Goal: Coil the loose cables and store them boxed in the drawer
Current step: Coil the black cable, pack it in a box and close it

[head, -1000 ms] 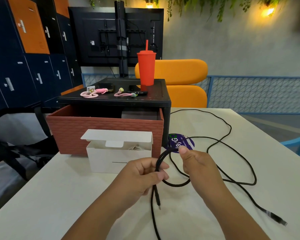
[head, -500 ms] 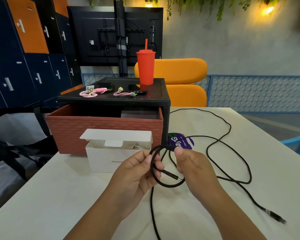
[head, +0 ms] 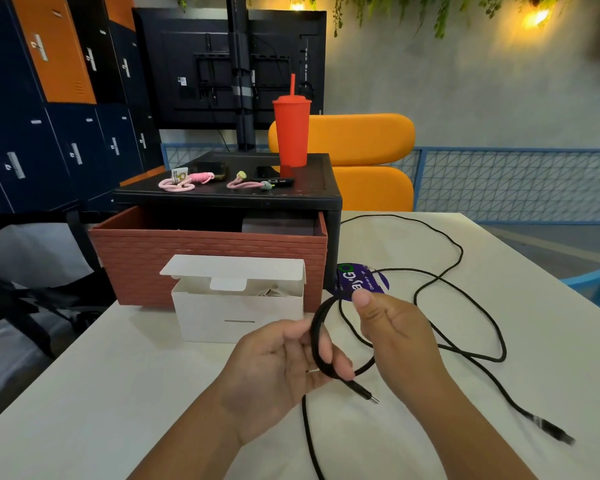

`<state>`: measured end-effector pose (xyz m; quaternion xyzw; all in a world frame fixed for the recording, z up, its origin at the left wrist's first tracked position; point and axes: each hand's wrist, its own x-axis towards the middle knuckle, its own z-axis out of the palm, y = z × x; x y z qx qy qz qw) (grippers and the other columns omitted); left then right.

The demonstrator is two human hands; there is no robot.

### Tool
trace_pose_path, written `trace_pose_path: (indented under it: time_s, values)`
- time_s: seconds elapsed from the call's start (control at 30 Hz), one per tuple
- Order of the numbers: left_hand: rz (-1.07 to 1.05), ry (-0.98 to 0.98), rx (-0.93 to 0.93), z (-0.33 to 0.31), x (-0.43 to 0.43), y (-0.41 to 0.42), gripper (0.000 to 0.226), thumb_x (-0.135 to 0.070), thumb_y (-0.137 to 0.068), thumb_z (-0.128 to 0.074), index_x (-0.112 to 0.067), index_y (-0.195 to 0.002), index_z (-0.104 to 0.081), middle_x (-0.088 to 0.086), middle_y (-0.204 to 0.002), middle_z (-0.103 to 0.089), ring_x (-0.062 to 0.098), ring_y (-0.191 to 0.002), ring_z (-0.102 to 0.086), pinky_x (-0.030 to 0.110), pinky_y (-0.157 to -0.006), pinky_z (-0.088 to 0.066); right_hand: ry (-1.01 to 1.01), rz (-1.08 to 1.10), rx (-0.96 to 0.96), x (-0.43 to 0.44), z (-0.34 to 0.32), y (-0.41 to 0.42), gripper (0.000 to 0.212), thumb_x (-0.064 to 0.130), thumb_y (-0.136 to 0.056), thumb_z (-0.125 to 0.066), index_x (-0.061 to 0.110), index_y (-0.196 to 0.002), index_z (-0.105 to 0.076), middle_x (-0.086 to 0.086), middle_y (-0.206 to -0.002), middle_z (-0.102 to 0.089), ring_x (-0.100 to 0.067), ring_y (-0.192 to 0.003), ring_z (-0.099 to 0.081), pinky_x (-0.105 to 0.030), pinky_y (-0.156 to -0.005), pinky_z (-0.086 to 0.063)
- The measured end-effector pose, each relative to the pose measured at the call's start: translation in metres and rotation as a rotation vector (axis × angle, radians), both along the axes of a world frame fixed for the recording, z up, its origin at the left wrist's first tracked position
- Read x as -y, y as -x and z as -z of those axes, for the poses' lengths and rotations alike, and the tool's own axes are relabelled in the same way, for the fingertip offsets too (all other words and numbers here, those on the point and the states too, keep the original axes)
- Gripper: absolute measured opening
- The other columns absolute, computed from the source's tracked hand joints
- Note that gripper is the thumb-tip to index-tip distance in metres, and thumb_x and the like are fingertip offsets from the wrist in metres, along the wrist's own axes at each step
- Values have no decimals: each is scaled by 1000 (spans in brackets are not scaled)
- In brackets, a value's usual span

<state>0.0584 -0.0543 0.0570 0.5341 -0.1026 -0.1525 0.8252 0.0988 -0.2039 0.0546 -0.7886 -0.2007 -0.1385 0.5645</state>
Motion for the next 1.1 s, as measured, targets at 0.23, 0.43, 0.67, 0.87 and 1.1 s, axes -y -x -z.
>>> trace_pose_path:
  time_s: [0.23,0.43,0.67,0.87,1.1]
  values:
    - [-80,252,-226,-6,0,0,27,-26,-78,-48,-8,-61,-60,-6,-36,-23,7,-30,-16,22,-40,-38,155,-178,-45,-2,7,0,48,60,-84,-38,24,-52,-39,9,-49,-32,-4,-49,-29,-18,-49,-25]
    - [-72,536,-85,0,-12,-5,33,-19,-56,-86,-2,-80,-70,-6,-44,-21,8,-38,-15,22,-40,-40,407,12,84,14,1,-8,41,62,-85,-26,31,-62,-39,7,-52,-44,-8,-51,-40,-23,-51,-29]
    - [-246,578,84,-1,-15,-6,47,-21,-69,-66,1,-110,-67,-3,-50,-40,9,-40,-41,27,-63,-55,769,-33,-62,4,3,-1,39,42,-98,-34,14,-80,-54,1,-71,-52,-19,-72,-53,-28,-62,-39]
    - [-510,69,349,0,-3,-1,41,-22,-84,-47,-23,-124,-51,-1,-58,-53,12,-57,-54,21,-83,-51,858,-296,-235,0,3,9,33,42,-91,-48,14,-78,-60,1,-82,-61,-17,-77,-57,-29,-70,-46]
    - [-657,-831,705,17,7,2,19,-44,-91,-26,-47,-101,-43,-14,-70,-59,0,-77,-57,10,-68,-42,977,-263,-72,7,-16,20,28,38,-87,-55,20,-66,-55,6,-61,-45,-6,-57,-42,-21,-51,-30]
